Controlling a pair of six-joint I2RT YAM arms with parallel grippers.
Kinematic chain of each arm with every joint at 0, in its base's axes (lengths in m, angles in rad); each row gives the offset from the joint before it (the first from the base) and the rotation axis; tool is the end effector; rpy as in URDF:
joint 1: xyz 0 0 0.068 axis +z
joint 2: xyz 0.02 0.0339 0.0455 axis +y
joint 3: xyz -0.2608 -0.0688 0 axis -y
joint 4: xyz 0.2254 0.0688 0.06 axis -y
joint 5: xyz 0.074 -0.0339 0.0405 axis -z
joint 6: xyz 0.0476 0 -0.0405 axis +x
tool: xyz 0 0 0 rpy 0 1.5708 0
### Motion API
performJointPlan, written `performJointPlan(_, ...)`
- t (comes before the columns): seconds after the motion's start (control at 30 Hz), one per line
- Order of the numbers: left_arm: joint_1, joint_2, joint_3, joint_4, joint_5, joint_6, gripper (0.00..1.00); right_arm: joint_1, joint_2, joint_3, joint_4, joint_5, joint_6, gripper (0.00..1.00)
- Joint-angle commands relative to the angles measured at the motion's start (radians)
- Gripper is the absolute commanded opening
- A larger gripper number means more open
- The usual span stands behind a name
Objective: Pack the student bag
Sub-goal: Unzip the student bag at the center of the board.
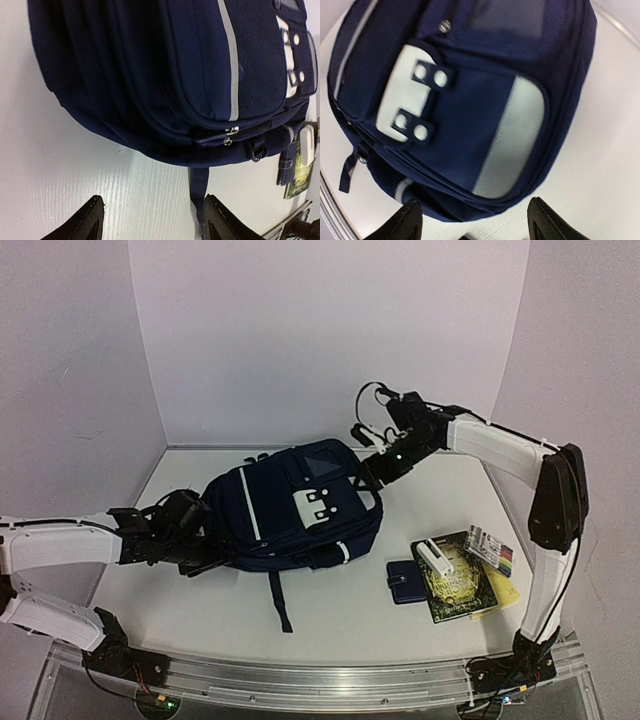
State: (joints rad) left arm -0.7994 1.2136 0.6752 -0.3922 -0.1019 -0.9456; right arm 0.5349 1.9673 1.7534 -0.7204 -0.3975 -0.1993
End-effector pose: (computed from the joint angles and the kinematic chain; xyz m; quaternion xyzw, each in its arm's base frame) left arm 0.1607 -0.1584 0.1965 -0.0852 0.9443 -0.2096 0.2391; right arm 0.3552 0.2319 0.2700 -0.3918 0.8469 0.2361 0.2711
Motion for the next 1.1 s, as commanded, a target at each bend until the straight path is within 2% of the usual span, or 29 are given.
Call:
performJointPlan(0.0, 0.053, -0.083, -0.022, 0.051, -0.024, -0.113, 0.69, 0.119, 0.131, 0.206, -0.009, -0.049, 0.087, 0.72)
performJointPlan(0.1, 0.063, -0.081, -0.012, 0.033, -0.020, -0.107, 0.69, 0.158, 0.258, 0.354, -0.007, -0.123, 0.197, 0.71)
performJointPlan(0.23, 0.064, -0.092, -0.015, 0.027, -0.014, -0.117, 0.70, 0.195, 0.406, 0.512, -0.007, -0.132, 0.280, 0.68)
performJointPlan(0.43, 0.064, -0.149, -0.050, 0.016, -0.035, -0.134, 0.70, 0.211, 0.509, 0.549, -0.001, -0.073, 0.331, 0.67)
performJointPlan(0.53, 0.064, -0.143, -0.054, 0.017, -0.037, -0.128, 0.70, 0.211, 0.530, 0.527, 0.013, -0.123, 0.359, 0.63)
performJointPlan(0.57, 0.064, -0.138, -0.054, 0.018, -0.038, -0.126, 0.70, 0.211, 0.538, 0.521, 0.020, -0.162, 0.372, 0.61)
performJointPlan(0.67, 0.064, -0.121, -0.047, 0.025, -0.035, -0.118, 0.70, 0.211, 0.552, 0.508, 0.048, -0.273, 0.423, 0.45)
performJointPlan(0.77, 0.064, -0.107, -0.036, 0.018, -0.037, -0.108, 0.70, 0.210, 0.555, 0.515, 0.066, -0.345, 0.463, 0.23)
performJointPlan(0.83, 0.064, -0.106, -0.035, 0.021, -0.032, -0.095, 0.71, 0.206, 0.546, 0.537, 0.071, -0.370, 0.477, 0.03)
performJointPlan(0.87, 0.065, -0.108, -0.037, 0.031, -0.025, -0.080, 0.71, 0.200, 0.536, 0.549, 0.073, -0.375, 0.483, 0.00)
performJointPlan(1.07, 0.063, -0.148, -0.080, 0.160, 0.078, 0.082, 0.70, 0.149, 0.442, 0.557, 0.173, -0.433, 0.589, 0.00)
